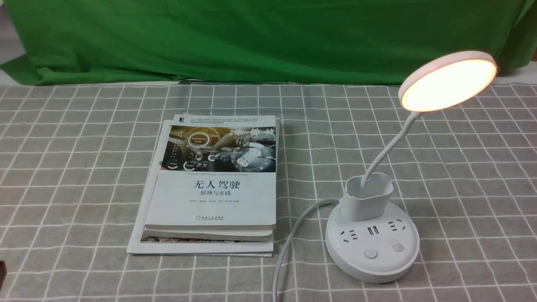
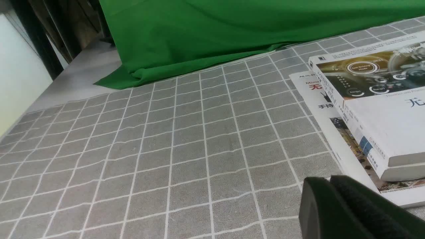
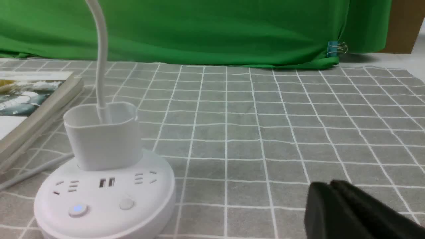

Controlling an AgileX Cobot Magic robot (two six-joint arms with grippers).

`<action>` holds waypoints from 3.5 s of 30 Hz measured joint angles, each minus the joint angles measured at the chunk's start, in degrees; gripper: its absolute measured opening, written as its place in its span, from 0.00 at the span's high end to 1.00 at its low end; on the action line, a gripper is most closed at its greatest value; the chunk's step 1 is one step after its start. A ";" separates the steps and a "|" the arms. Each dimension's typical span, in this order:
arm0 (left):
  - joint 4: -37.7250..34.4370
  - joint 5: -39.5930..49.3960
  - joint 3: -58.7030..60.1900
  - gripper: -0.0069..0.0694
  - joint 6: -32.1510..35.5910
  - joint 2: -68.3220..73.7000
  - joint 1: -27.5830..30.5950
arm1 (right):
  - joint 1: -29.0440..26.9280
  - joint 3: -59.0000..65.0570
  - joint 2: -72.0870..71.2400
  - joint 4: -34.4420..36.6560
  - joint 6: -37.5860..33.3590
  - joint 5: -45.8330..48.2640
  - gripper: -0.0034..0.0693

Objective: Turn off the desk lamp on the grey coffee tablecloth by hand.
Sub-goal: 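Press the power button on the lamp base to turn the lamp off with the right gripper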

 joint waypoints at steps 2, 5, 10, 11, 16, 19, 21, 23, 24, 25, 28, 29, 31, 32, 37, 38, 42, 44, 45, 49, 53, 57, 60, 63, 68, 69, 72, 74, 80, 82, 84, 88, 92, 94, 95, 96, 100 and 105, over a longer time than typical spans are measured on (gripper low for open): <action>0.00 0.00 0.00 0.88 0.00 0.00 0.00 | 0.00 0.00 0.00 0.00 0.00 0.00 0.89; 0.00 0.00 0.00 0.88 0.00 0.00 0.00 | 0.00 0.00 0.00 0.00 0.00 0.00 0.89; 0.00 0.00 0.00 0.88 0.00 0.00 0.00 | 0.00 0.00 0.00 0.00 0.00 0.00 0.89; 0.00 0.00 0.00 0.88 0.00 0.00 0.00 | 0.00 0.00 0.00 0.00 0.00 0.00 0.89; 0.00 0.00 0.00 0.88 0.00 0.00 0.00 | 0.00 0.00 0.00 0.00 0.00 0.00 0.89; 0.00 0.00 0.00 0.88 0.00 0.00 0.00 | 0.00 0.00 0.00 0.00 0.00 0.00 0.89; 0.00 0.00 0.00 0.88 0.00 0.00 0.00 | 0.00 0.00 0.00 0.00 0.00 0.00 0.89; 0.00 0.00 0.00 0.88 0.00 0.00 0.00 | 0.00 0.00 0.00 0.00 0.00 0.00 0.89; 0.00 0.00 0.00 0.88 0.05 0.00 0.00 | 0.00 0.00 0.00 0.00 0.00 0.06 0.89; 0.00 0.00 0.00 0.88 0.05 0.00 0.00 | 0.00 0.00 0.00 0.00 0.00 -0.02 0.89; 0.00 0.00 0.00 0.88 0.01 0.00 0.00 | 0.00 0.00 0.00 0.00 0.00 -1.14 0.89; 0.00 0.00 0.00 0.88 0.01 0.00 0.00 | 0.00 0.00 0.00 0.00 0.00 -1.52 0.89; 0.00 0.00 0.00 0.88 0.01 0.00 0.00 | 0.00 0.00 0.00 0.00 0.00 -3.41 0.89; 0.00 0.00 0.00 0.88 0.01 0.00 0.00 | 0.00 0.00 0.00 0.00 0.00 -4.33 0.89; 0.00 0.00 0.00 0.88 0.01 0.00 0.00 | 0.00 0.00 0.00 0.00 0.00 -10.18 0.89; 0.00 0.00 0.00 0.88 0.01 0.00 0.00 | 0.00 0.00 0.00 0.00 0.00 -12.93 0.89; 0.00 0.00 0.00 0.88 0.01 0.00 0.00 | 0.00 0.00 0.00 0.00 0.00 -15.42 0.89; 0.00 0.00 0.00 0.88 0.01 0.00 0.00 | 0.00 0.00 0.00 0.00 0.00 -15.82 0.89; 0.00 0.00 0.00 0.88 0.01 0.00 0.00 | 0.00 0.00 0.00 0.00 0.00 -16.13 0.89; 0.00 0.00 0.00 0.88 0.01 0.00 0.00 | 0.00 0.00 0.00 0.00 1.84 -20.45 0.89; 0.00 0.00 0.00 0.88 0.01 0.00 0.00 | 0.00 0.00 0.00 0.00 3.08 -32.48 0.89; 0.00 0.00 0.00 0.88 0.01 0.00 0.00 | 0.00 0.00 1.23 1.13 4.89 -35.80 0.89; 0.00 0.00 0.00 0.88 0.01 0.00 0.00 | 0.00 -2.63 5.40 3.74 6.66 -30.17 0.89; 0.00 0.00 0.00 0.88 0.01 0.00 0.00 | 0.00 -10.25 13.16 4.71 7.14 -20.11 0.89; 0.00 0.00 0.00 0.88 0.01 0.00 0.00 | 0.00 -25.73 30.03 4.69 6.99 -1.31 0.89; 0.00 0.00 0.00 0.88 0.01 0.00 0.00 | 0.00 -27.71 32.73 4.43 6.20 0.90 0.89; 0.00 0.00 0.00 0.88 0.01 0.00 0.00 | 0.00 -31.98 40.57 3.82 1.26 6.22 0.89; 0.00 0.00 0.00 0.88 0.01 0.00 0.00 | 0.00 -32.72 45.63 3.62 -0.71 7.73 0.89; 0.00 0.00 0.00 0.88 0.01 0.00 0.00 | 0.98 -32.99 57.62 6.64 -1.80 12.20 0.89; 0.00 0.00 0.00 0.88 0.01 0.00 0.00 | 3.55 -33.53 62.96 10.76 -5.64 15.33 0.87; 0.00 0.00 0.00 0.88 0.01 0.00 0.00 | 5.05 -34.22 66.16 11.87 -6.72 17.56 0.86; 0.00 0.00 0.00 0.88 0.01 0.00 0.00 | 10.24 -37.49 73.17 12.50 -7.40 20.63 0.86; 0.00 0.00 0.00 0.88 0.01 0.00 0.00 | 15.64 -41.64 77.73 10.96 -6.32 21.11 0.86; 0.00 0.00 0.00 0.88 0.01 0.00 0.00 | 18.18 -44.15 80.18 7.25 -3.97 21.20 0.86; 0.00 0.00 0.00 0.88 0.01 0.00 0.00 | 19.20 -45.43 82.02 4.82 -2.11 21.18 0.86; 0.00 0.00 0.00 0.88 0.01 0.00 0.00 | 19.69 -46.37 83.26 3.43 -1.44 21.18 0.86; 0.00 0.00 0.00 0.88 0.01 0.00 0.00 | 20.07 -48.80 86.54 1.40 -0.40 20.91 0.87; 0.00 0.00 0.00 0.88 0.01 0.00 0.00 | 20.56 -49.21 88.47 1.76 -0.36 20.15 0.87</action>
